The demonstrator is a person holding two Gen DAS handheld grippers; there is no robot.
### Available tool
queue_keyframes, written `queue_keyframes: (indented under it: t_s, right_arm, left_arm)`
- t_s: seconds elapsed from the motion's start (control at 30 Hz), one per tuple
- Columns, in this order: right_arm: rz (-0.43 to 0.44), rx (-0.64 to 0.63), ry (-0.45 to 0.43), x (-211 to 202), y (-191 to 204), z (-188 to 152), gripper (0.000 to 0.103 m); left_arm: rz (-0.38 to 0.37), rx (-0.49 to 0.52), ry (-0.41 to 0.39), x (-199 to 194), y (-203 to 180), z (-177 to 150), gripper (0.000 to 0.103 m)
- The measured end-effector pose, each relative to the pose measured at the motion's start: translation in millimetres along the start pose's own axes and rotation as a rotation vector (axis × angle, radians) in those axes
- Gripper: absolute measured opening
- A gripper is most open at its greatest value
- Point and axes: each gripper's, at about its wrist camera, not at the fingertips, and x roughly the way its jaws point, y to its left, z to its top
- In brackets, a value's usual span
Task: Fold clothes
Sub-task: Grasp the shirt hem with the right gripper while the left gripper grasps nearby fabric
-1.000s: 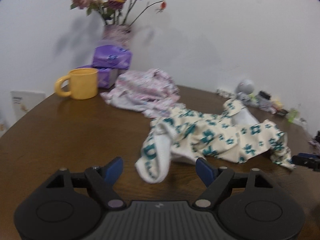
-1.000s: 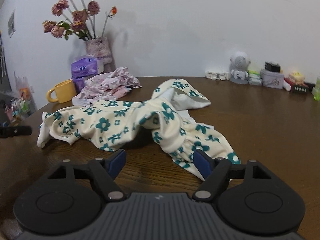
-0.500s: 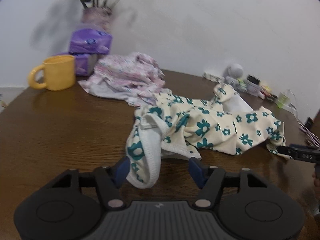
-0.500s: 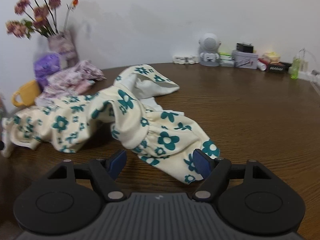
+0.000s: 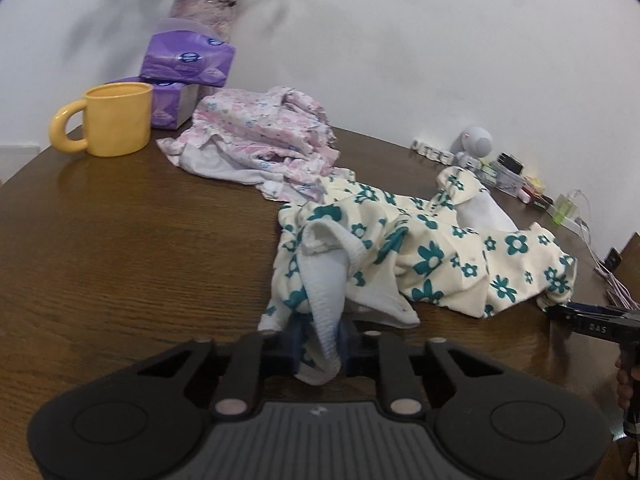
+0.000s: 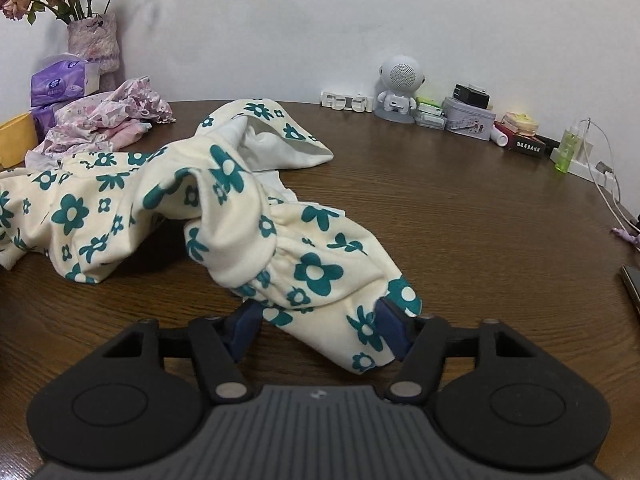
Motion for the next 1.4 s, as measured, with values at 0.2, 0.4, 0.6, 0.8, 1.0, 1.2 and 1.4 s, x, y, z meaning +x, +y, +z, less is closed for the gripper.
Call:
queue_keyframes:
  t_s: [0.2, 0.4, 0.6, 0.8, 1.0, 1.2, 1.4]
  right_arm:
    - [0.048, 0.011, -0.018, 0, -19, 4, 0.009]
    - [0.004, -0.011, -0.066, -5, -44, 6, 0.006]
    - [-0.111, -0.103, -0.116, -12, -59, 13, 0.005]
    - [-0.174, -0.153, -0.124, -14, -68, 14, 0.005]
    - [-0.206, -0.171, -0.094, -1, -68, 8, 0.005]
    - [-0.208, -0.171, -0.054, 12, -68, 1, 0.005]
    - [-0.209, -0.174, -0.026, 20, -68, -2, 0.005]
  left_arm:
    - [0.057, -0.005, -0.019, -6, 2, 3, 0.005]
    - [0.188, 0.077, -0.079, -22, 5, 21, 0.003]
    - [0.300, 0.132, -0.104, -23, 22, 40, 0.003]
    - [0.366, 0.160, -0.081, -9, 41, 50, 0.002]
    - [0.382, 0.136, -0.047, 5, 59, 45, 0.002]
    - [0.390, 0.132, -0.026, 17, 65, 39, 0.002]
    - [0.386, 0.126, -0.011, 23, 67, 37, 0.002]
